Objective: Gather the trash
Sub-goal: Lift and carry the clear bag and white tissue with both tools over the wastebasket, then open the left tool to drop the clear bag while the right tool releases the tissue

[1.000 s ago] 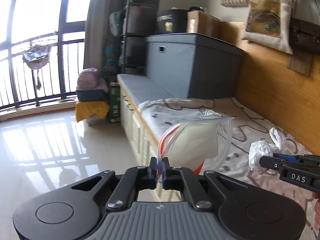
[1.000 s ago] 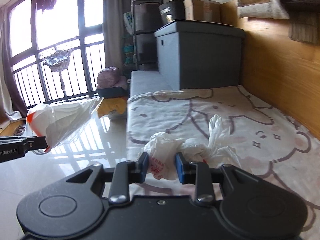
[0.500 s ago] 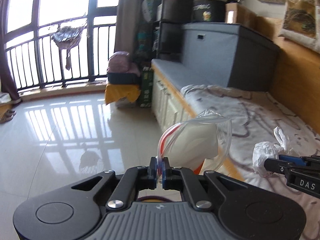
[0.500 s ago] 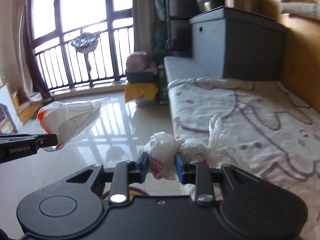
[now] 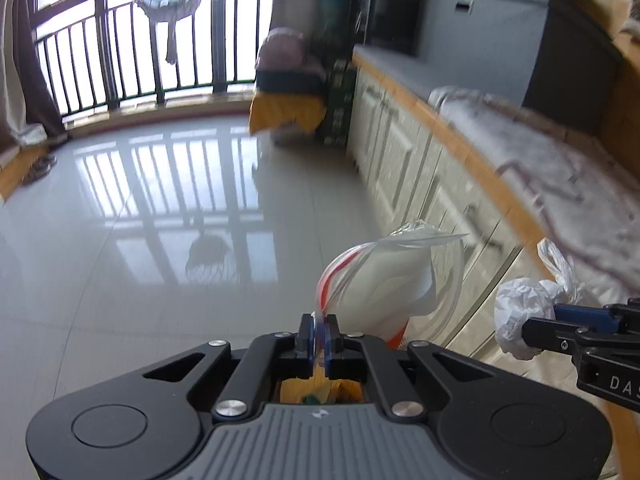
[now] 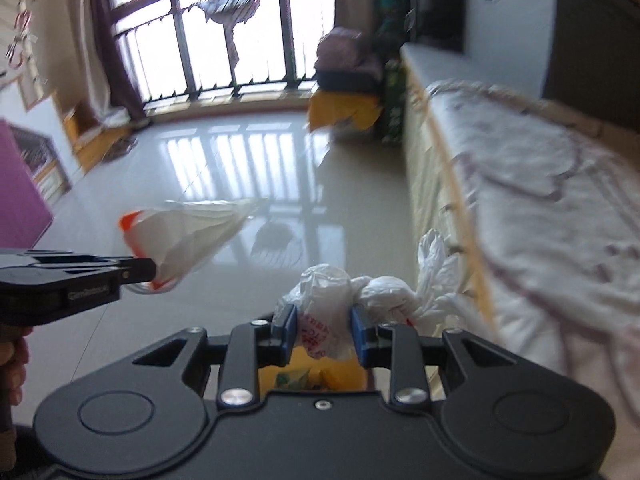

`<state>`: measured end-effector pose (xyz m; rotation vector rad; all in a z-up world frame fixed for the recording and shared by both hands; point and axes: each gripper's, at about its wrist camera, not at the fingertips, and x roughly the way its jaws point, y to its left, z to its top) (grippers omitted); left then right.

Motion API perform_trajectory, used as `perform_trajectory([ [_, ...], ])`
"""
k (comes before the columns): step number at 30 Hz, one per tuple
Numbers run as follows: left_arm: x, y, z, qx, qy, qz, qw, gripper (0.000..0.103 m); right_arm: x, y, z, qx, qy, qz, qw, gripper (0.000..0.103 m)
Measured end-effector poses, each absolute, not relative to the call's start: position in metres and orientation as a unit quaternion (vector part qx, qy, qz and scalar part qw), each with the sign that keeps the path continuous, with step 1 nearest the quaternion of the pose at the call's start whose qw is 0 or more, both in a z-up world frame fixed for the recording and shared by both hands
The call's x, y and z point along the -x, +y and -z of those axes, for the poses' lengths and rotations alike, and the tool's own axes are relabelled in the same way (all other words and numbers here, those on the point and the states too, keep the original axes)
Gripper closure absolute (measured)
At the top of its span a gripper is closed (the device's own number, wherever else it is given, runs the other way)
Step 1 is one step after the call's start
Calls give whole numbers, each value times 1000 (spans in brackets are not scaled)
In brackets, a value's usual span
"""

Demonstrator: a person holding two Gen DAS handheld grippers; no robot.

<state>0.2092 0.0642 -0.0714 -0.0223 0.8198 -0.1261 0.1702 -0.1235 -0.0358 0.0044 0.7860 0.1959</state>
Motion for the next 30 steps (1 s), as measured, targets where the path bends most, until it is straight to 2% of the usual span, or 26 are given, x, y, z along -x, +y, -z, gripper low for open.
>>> perform_trajectory([
  [16, -237, 79, 197, 35, 519, 43, 853, 98, -228, -98, 138, 26, 508, -130, 851, 73],
  [30, -261, 75, 261, 72, 577, 41, 813, 98, -265, -84, 212, 18, 594, -175, 785, 72],
])
